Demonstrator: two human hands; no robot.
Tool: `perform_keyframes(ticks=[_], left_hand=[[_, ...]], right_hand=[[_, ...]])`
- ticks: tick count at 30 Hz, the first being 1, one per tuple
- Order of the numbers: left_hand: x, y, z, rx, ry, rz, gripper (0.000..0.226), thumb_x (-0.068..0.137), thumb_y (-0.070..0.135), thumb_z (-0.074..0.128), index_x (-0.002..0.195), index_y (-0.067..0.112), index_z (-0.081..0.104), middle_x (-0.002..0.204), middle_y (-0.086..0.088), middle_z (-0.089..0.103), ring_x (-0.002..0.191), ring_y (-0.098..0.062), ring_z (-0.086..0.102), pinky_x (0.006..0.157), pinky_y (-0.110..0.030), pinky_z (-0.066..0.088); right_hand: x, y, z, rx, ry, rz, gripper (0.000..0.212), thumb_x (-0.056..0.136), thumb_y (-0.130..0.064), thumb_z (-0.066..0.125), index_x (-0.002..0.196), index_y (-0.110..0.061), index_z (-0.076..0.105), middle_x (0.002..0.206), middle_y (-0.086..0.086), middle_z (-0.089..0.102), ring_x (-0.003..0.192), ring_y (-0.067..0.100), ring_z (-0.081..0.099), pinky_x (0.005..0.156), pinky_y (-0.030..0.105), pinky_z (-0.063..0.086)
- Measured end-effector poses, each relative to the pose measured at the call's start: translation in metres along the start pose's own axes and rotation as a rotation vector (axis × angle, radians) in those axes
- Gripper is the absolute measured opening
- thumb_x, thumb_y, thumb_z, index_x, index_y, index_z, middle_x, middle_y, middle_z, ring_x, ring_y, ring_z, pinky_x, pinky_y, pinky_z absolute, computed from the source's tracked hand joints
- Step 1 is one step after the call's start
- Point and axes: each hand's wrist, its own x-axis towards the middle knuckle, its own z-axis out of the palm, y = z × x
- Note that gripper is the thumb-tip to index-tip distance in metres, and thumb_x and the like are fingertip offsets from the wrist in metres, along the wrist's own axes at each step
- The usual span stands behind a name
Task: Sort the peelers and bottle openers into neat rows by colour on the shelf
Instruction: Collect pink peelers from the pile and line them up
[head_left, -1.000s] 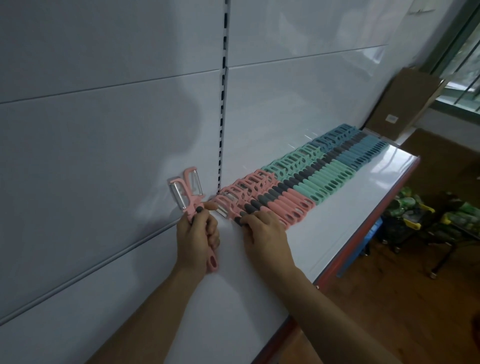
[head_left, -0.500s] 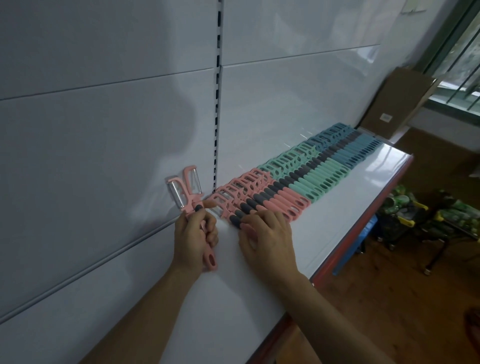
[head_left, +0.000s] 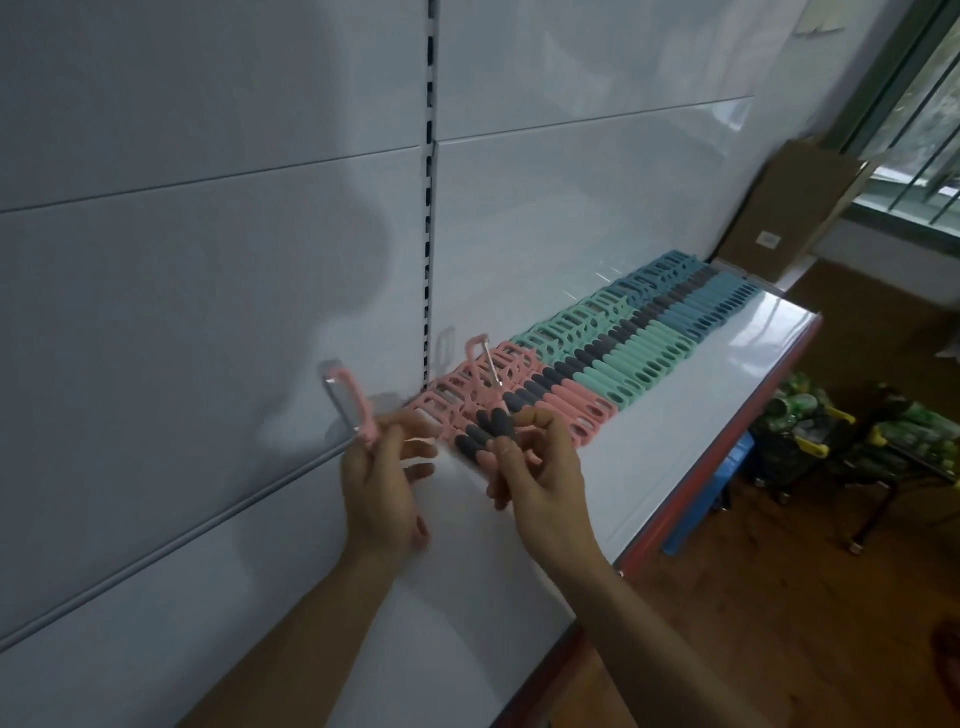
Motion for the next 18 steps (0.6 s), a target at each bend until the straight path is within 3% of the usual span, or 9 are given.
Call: perform_keyframes(ticks=[2, 4, 6, 9, 11, 15, 18], left_hand=[[0.008, -0.002, -0.007, -0.097, 0.108, -0.028, 0.026, 0.101, 0.005, 0.041, 0.085, 0.014, 0.059, 0.056, -0.001, 0.051, 0.043, -0.014, 0.044, 0.043, -0.023, 0.034], [0.013, -0.003, -0.011, -0.170, 0.124, -0.087, 0.029, 0.103, 0.003, 0.036, 0.084, 0.015, 0.054, 0.050, 0.002, 0.034, 0.037, -0.010, 0.028, 0.040, -0.018, 0.022], [0.015, -0.004, -0.012, -0.209, 0.085, -0.106, 0.027, 0.102, 0.004, 0.036, 0.085, 0.016, 0.052, 0.051, 0.003, 0.030, 0.037, -0.008, 0.024, 0.041, -0.018, 0.018], [0.014, -0.004, -0.013, -0.282, 0.014, -0.113, 0.013, 0.095, 0.020, 0.043, 0.084, 0.018, 0.049, 0.053, 0.003, 0.032, 0.038, -0.009, 0.025, 0.041, -0.019, 0.019], [0.013, -0.002, -0.014, -0.337, -0.004, -0.137, 0.017, 0.095, 0.030, 0.043, 0.082, 0.021, 0.048, 0.053, 0.004, 0.033, 0.038, -0.009, 0.027, 0.040, -0.020, 0.019], [0.015, -0.006, -0.015, -0.348, -0.035, -0.147, 0.036, 0.107, 0.029, 0.032, 0.076, 0.021, 0.047, 0.053, 0.002, 0.034, 0.040, -0.010, 0.029, 0.041, -0.022, 0.018], [0.015, -0.008, -0.014, -0.277, -0.032, -0.087, 0.024, 0.096, 0.027, 0.043, 0.074, 0.019, 0.047, 0.056, 0.000, 0.039, 0.046, -0.012, 0.032, 0.042, -0.024, 0.023]], right_hand=[[0.005, 0.003, -0.004, -0.263, 0.026, -0.084, 0.025, 0.098, -0.014, 0.064, 0.105, -0.034, 0.051, 0.092, -0.015, 0.061, 0.077, 0.010, 0.060, 0.066, 0.020, 0.051], [0.009, 0.007, -0.003, -0.556, -0.016, -0.200, 0.019, 0.097, -0.018, 0.065, 0.103, -0.033, 0.054, 0.102, -0.016, 0.056, 0.087, 0.003, 0.053, 0.071, 0.014, 0.046], [0.010, 0.011, 0.001, -0.748, -0.088, -0.288, 0.010, 0.099, -0.021, 0.060, 0.109, -0.025, 0.059, 0.108, -0.010, 0.051, 0.088, 0.004, 0.045, 0.075, 0.012, 0.040], [0.009, 0.017, 0.009, -0.848, -0.134, -0.363, 0.015, 0.100, -0.019, 0.058, 0.113, -0.015, 0.064, 0.108, -0.001, 0.053, 0.089, 0.012, 0.047, 0.076, 0.021, 0.041], [0.009, 0.020, 0.013, -0.894, -0.145, -0.401, 0.016, 0.100, -0.021, 0.057, 0.110, -0.014, 0.066, 0.104, 0.002, 0.057, 0.088, 0.016, 0.051, 0.073, 0.027, 0.047], [0.013, 0.027, 0.016, -0.983, -0.063, -0.471, 0.024, 0.099, -0.028, 0.052, 0.099, -0.016, 0.072, 0.088, 0.000, 0.061, 0.080, 0.017, 0.051, 0.066, 0.034, 0.050], [0.014, 0.026, 0.017, -0.969, -0.068, -0.449, 0.017, 0.097, -0.024, 0.062, 0.100, -0.016, 0.076, 0.088, 0.001, 0.064, 0.080, 0.018, 0.056, 0.066, 0.035, 0.054]])
